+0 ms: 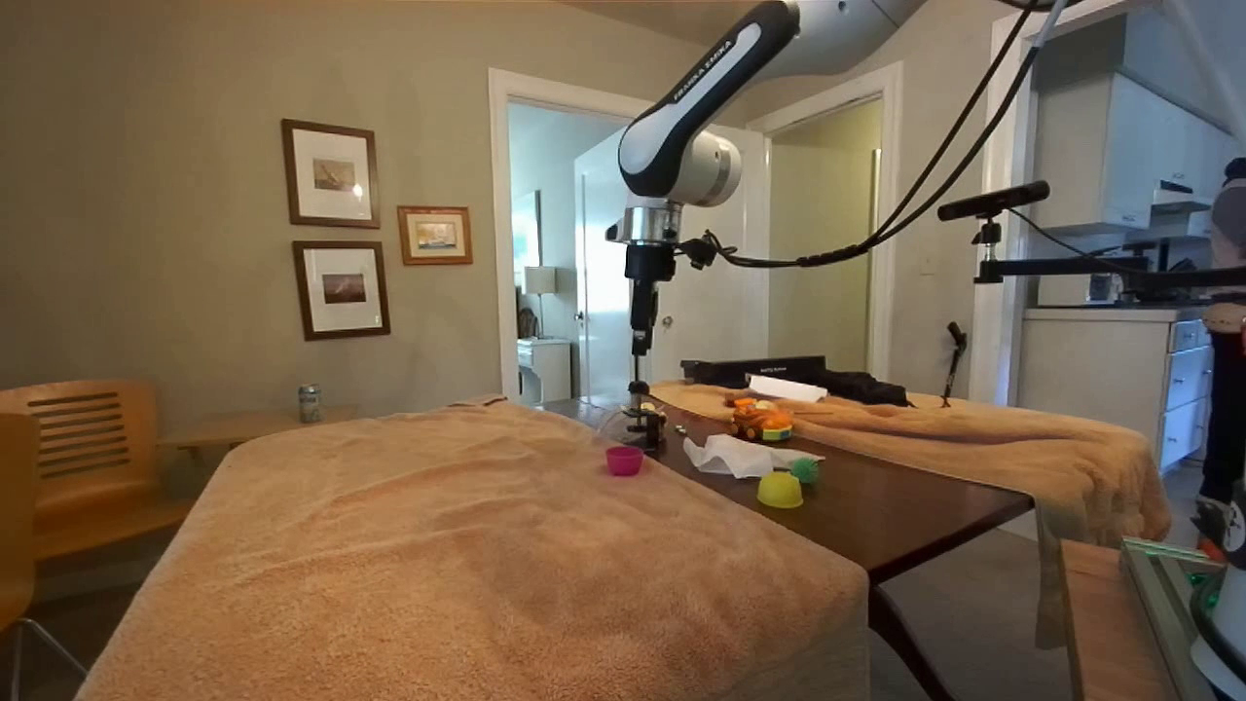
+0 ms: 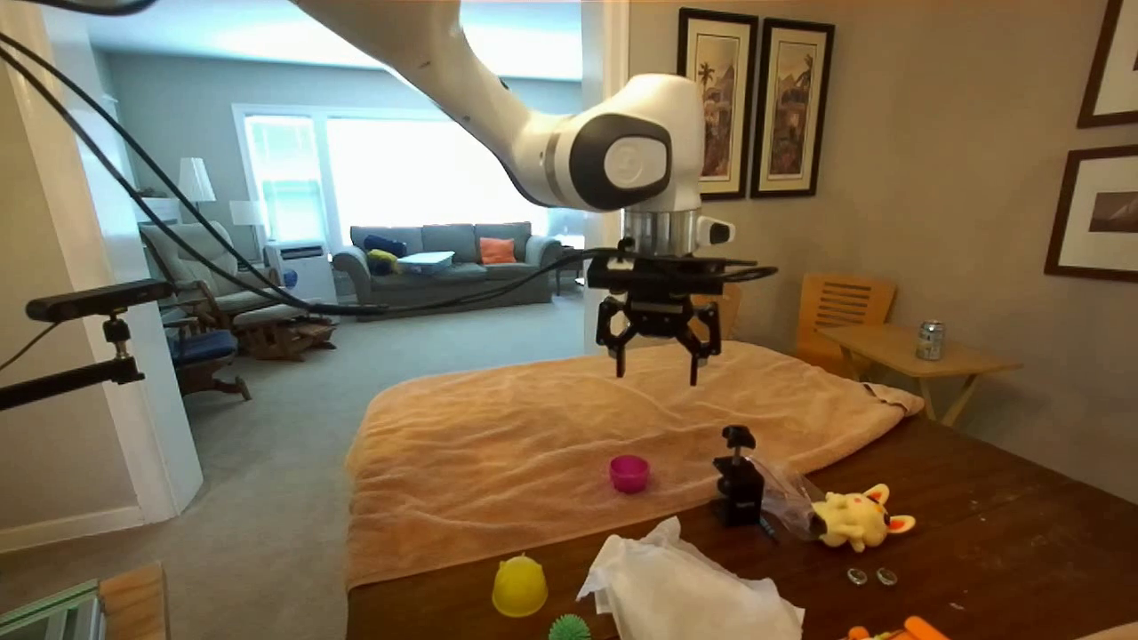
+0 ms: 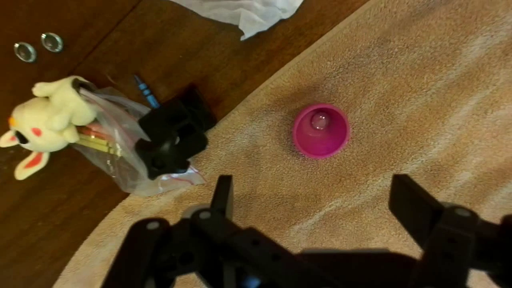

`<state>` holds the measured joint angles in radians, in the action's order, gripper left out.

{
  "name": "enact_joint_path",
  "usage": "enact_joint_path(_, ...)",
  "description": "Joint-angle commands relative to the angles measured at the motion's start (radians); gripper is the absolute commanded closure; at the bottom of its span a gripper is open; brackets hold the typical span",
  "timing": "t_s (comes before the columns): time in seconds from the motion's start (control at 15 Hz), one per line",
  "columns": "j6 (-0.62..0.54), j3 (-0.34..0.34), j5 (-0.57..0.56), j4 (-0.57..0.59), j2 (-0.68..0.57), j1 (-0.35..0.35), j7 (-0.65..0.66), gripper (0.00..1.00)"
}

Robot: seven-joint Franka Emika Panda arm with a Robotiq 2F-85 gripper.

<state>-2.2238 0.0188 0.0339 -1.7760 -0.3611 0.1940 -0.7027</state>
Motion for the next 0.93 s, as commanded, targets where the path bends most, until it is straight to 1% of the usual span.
enact_joint_path(0.0, 0.033, -0.032, 0.024, -0.004, 0.054, 0.017, 0.034, 0.00)
enact_joint_path(0.27, 0.024, -0.066, 0.033, 0.034, 0.034, 0.040, 0.074, 0.00)
enact_joint_path(0.4, 0.015, -0.082, 0.038, 0.066, 0.005, 0.053, 0.102, 0.00)
enact_joint_path(0.53, 0.011, -0.094, 0.062, 0.105, -0.030, 0.072, 0.149, 0.00)
enact_joint_path(0.87, -0.004, -0.121, 0.108, 0.241, -0.151, 0.113, 0.336, 0.00)
